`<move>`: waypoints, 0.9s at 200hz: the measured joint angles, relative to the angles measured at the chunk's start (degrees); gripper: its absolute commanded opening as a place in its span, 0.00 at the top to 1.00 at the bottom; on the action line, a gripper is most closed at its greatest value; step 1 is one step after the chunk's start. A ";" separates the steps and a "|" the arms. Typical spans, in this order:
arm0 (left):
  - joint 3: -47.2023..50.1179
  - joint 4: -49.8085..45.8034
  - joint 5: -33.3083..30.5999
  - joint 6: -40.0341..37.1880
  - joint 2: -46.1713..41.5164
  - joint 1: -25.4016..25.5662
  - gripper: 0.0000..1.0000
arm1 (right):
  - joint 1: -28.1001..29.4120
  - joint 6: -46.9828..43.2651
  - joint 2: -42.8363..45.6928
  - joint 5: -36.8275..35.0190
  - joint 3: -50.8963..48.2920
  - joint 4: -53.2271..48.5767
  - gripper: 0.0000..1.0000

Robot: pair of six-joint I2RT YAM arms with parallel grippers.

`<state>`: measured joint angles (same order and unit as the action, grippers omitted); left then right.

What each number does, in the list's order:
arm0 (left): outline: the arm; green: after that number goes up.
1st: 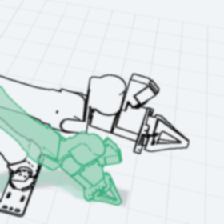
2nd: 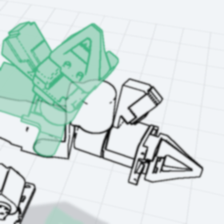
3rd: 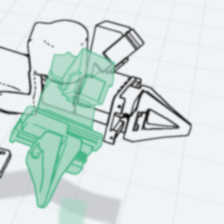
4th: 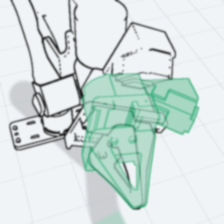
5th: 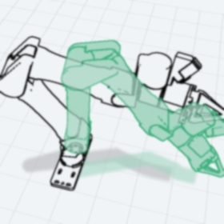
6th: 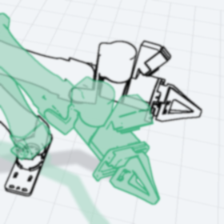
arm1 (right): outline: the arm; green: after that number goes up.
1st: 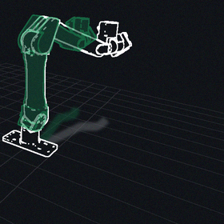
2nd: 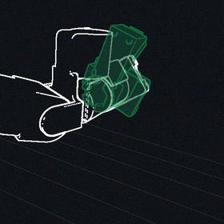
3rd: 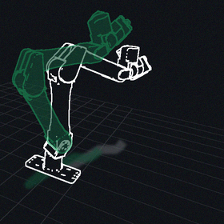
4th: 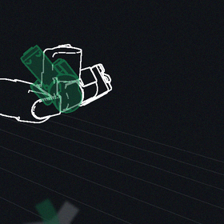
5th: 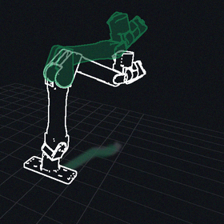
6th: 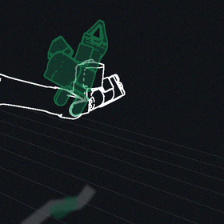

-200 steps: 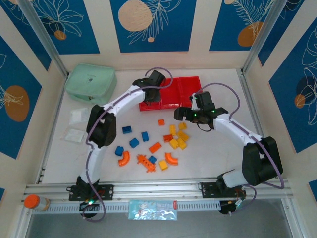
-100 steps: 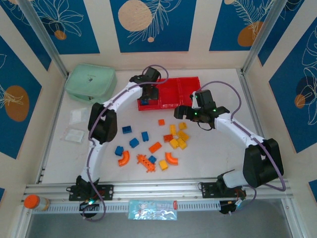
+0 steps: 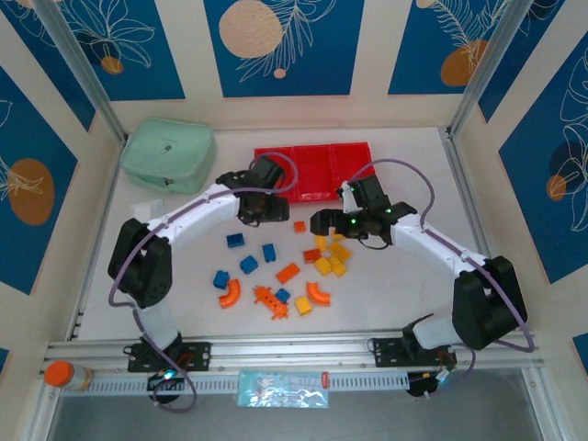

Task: Sort the legos into containers by color
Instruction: Pick up the lego from the center of the table.

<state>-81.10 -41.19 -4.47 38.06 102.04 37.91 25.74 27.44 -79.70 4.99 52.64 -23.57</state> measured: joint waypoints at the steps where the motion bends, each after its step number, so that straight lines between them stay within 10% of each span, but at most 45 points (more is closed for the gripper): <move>1: 0.17 -0.02 0.00 0.09 0.00 0.07 0.27 | 0.09 0.02 0.00 0.07 -0.15 0.00 0.01; 111: 7.72 1.20 -1.18 9.94 5.05 4.61 0.29 | 0.72 2.43 -1.40 1.51 -3.82 1.84 0.01; 180: 8.44 3.26 -1.81 11.17 6.93 4.66 0.53 | 0.72 2.43 -2.64 1.51 -3.82 1.90 0.01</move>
<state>-72.66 -37.93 -6.28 49.23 108.97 42.57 26.46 29.87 -82.35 6.50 48.82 -21.67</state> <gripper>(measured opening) 0.504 0.991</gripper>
